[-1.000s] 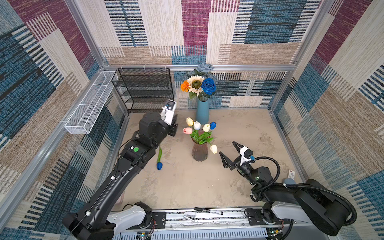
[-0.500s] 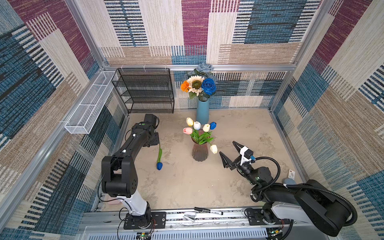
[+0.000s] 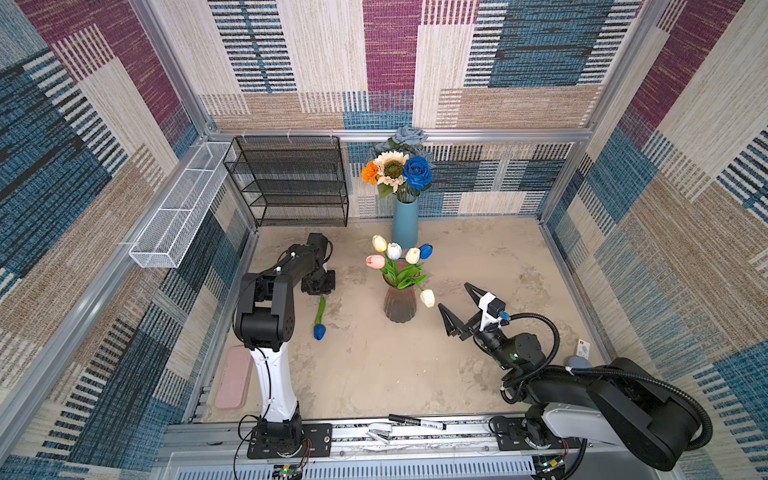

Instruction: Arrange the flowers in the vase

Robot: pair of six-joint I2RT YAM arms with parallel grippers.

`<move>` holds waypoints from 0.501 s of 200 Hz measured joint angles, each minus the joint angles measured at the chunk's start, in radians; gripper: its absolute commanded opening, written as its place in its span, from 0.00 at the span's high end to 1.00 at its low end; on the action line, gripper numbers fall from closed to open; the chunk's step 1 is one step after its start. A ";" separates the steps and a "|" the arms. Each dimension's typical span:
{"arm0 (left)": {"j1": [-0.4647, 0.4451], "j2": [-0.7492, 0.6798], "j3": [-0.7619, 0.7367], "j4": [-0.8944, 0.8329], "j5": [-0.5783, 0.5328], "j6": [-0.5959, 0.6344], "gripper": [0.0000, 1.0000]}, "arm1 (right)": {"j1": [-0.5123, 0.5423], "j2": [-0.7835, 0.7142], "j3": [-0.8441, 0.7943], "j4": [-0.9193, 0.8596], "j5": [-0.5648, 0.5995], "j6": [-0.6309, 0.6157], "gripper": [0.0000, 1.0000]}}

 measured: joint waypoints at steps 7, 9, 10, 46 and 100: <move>-0.001 0.001 0.000 0.008 0.002 0.006 0.96 | 0.000 0.000 0.000 0.000 0.000 0.000 0.00; -0.002 0.001 -0.001 0.010 0.003 0.008 0.98 | 0.000 0.000 0.000 0.000 0.000 0.000 0.00; -0.002 0.001 -0.002 0.010 0.003 0.010 0.99 | 0.000 0.000 0.000 0.000 0.000 0.000 0.00; -0.033 -0.062 -0.087 0.051 0.004 0.051 1.00 | 0.000 -0.008 0.000 0.000 0.000 -0.001 0.00; -0.269 -0.400 -0.314 0.044 0.016 0.095 1.00 | 0.000 -0.045 0.000 -0.002 0.010 -0.020 0.01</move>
